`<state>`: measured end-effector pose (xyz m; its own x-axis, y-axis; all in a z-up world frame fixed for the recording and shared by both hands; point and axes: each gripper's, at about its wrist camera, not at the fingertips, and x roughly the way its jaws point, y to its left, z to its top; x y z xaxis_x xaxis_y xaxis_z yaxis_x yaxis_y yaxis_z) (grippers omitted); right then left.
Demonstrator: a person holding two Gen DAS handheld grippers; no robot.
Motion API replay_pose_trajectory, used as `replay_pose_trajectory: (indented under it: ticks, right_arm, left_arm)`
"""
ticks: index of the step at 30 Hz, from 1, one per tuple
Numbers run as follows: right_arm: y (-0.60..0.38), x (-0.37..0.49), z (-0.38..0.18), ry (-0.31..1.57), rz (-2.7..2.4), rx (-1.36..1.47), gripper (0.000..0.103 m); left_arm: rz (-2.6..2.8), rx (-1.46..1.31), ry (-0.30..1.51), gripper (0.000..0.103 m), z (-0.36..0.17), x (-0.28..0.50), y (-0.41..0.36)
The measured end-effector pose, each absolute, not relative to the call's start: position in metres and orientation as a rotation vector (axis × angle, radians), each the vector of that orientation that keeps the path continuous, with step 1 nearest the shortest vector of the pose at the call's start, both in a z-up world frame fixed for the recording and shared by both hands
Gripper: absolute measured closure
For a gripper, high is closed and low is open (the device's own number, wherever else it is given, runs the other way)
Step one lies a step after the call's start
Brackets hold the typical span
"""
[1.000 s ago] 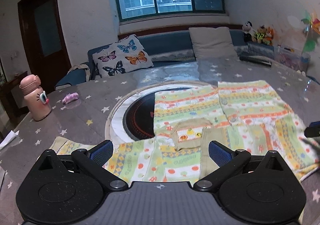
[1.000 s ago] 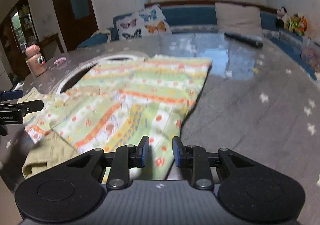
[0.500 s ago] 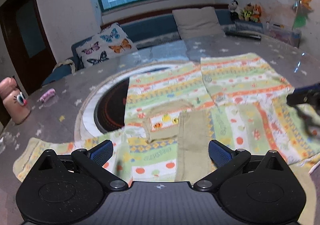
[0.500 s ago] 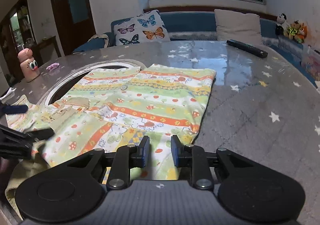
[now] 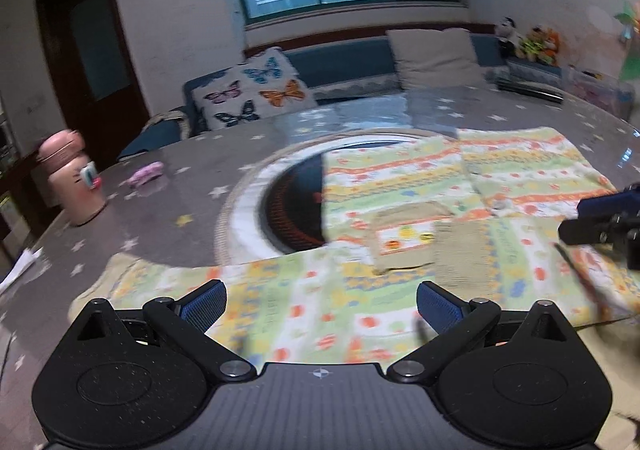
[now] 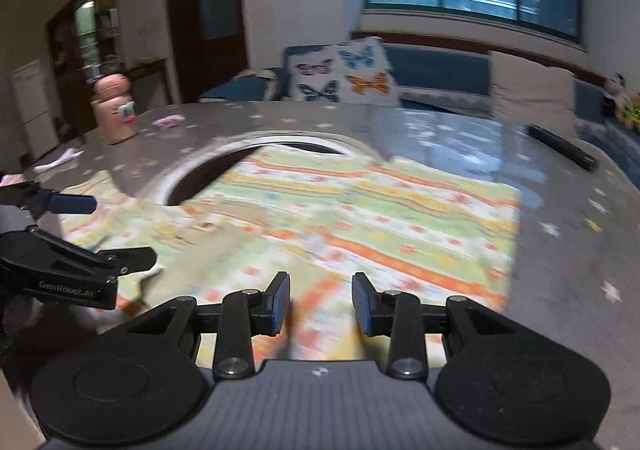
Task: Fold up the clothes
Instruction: 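Release the folded sleeve with the right gripper and move back over the shirt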
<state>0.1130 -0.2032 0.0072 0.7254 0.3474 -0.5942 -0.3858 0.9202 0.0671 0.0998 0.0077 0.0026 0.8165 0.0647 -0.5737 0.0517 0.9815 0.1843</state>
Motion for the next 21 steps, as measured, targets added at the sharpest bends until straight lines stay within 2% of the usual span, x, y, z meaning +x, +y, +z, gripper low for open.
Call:
replay_pose_trajectory:
  ticks: [6,13,21]
  right_arm:
    - [-0.168,0.115,-0.007,0.644,0.456,-0.17,0.069]
    - [-0.166,0.11,-0.005,0.653,0.478,-0.163,0.066]
    - [-0.163,0.106,-0.004,0.648,0.482,-0.18,0.063]
  left_arm:
    - [0.117,0.148,0.623,0.005,0.005,0.092,0.053]
    - [0.292,0.087,0.628,0.018,0.001,0.092,0.108]
    - [0.456,0.016,0.626,0.022,-0.003,0.107,0.163]
